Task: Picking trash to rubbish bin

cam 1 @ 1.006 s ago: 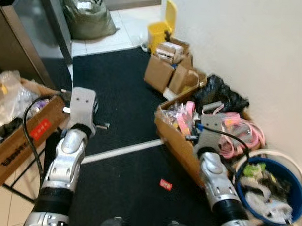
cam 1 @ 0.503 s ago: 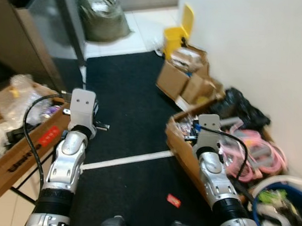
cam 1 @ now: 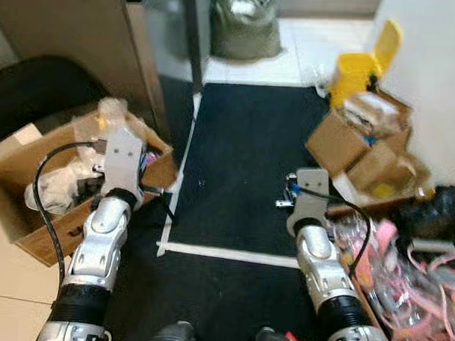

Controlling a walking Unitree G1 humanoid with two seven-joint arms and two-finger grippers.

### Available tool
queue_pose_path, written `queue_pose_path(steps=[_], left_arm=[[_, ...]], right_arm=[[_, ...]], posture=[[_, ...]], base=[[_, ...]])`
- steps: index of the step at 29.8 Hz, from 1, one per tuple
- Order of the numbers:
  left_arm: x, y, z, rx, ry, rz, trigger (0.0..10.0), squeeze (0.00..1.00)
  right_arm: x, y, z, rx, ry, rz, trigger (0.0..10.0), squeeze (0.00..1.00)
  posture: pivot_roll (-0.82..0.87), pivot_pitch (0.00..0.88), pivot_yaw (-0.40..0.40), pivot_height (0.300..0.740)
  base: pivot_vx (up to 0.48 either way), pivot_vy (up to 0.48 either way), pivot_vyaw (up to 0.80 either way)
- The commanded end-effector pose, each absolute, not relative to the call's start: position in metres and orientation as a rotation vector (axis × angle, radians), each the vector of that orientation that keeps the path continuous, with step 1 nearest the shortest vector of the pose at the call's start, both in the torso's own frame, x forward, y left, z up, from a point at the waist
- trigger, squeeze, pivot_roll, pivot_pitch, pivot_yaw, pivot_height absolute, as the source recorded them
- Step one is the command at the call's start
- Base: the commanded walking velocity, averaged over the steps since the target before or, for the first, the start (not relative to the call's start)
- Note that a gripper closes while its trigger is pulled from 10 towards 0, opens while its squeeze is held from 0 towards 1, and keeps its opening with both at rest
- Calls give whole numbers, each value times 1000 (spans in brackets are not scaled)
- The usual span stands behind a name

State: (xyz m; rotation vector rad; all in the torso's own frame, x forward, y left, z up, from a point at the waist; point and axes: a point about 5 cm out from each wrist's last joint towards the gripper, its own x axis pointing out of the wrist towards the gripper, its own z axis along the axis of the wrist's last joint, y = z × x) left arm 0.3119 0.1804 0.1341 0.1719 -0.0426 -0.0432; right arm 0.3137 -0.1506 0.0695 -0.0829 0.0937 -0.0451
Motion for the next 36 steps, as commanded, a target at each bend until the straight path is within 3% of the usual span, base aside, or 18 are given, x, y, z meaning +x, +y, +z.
queue_pose_path(steps=[1, 36], left_arm=[[311, 186, 131, 183, -22, -32, 10000, 0], [312, 185, 131, 181, -21, -31, 10000, 0]], right_arm=[[313, -145, 66, -76, 106, -35, 10000, 0], [315, -144, 66, -82, 104, -30, 10000, 0]], posture=[[65, 57, 30, 740], [71, 54, 27, 740]], base=[[285, 0, 575], [274, 0, 527]])
